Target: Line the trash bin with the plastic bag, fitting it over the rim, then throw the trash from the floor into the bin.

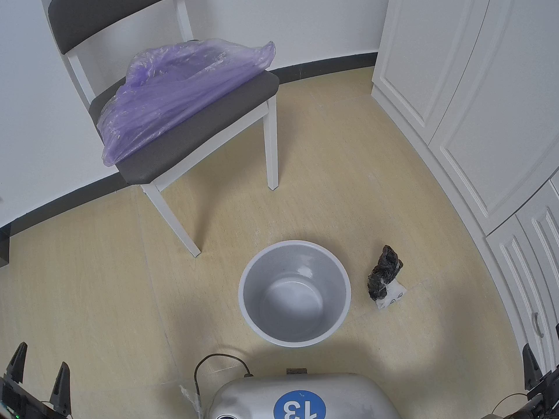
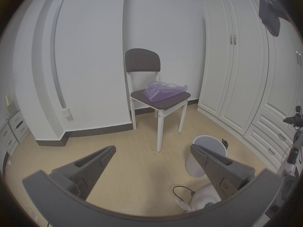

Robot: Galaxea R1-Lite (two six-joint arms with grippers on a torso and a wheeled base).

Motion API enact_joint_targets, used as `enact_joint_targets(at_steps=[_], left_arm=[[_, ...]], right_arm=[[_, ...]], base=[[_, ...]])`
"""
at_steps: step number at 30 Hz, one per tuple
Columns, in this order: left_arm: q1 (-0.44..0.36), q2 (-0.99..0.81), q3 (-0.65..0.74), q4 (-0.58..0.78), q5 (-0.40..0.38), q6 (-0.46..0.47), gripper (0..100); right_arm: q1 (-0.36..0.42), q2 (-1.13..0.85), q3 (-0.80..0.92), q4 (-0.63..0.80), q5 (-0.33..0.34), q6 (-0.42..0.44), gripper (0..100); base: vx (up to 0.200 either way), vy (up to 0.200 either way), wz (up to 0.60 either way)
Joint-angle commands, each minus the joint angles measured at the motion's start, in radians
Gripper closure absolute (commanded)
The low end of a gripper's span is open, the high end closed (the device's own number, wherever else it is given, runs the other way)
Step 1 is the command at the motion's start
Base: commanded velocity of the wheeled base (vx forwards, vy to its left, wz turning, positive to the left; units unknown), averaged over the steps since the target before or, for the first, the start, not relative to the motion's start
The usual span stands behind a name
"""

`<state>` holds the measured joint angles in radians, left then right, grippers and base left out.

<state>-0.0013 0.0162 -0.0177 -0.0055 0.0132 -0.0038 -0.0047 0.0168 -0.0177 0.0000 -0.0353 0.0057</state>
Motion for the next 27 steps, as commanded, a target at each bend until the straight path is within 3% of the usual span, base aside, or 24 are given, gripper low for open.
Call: enact_joint_targets(at_steps=[1,27], left_arm=[[0.000,-0.015,0.018,-0.001,0.001,-0.001,0],[0.001,-0.016,0.018,-0.001,-0.024,0.013,0]], right_arm=[[0.000,-0.015,0.016,0.000,0.000,0.000,0],[0.000,-0.015,0.016,0.002,-0.008,0.010,0]], base=[[0.000,0.000,0.00],[0.000,0.000,0.00]])
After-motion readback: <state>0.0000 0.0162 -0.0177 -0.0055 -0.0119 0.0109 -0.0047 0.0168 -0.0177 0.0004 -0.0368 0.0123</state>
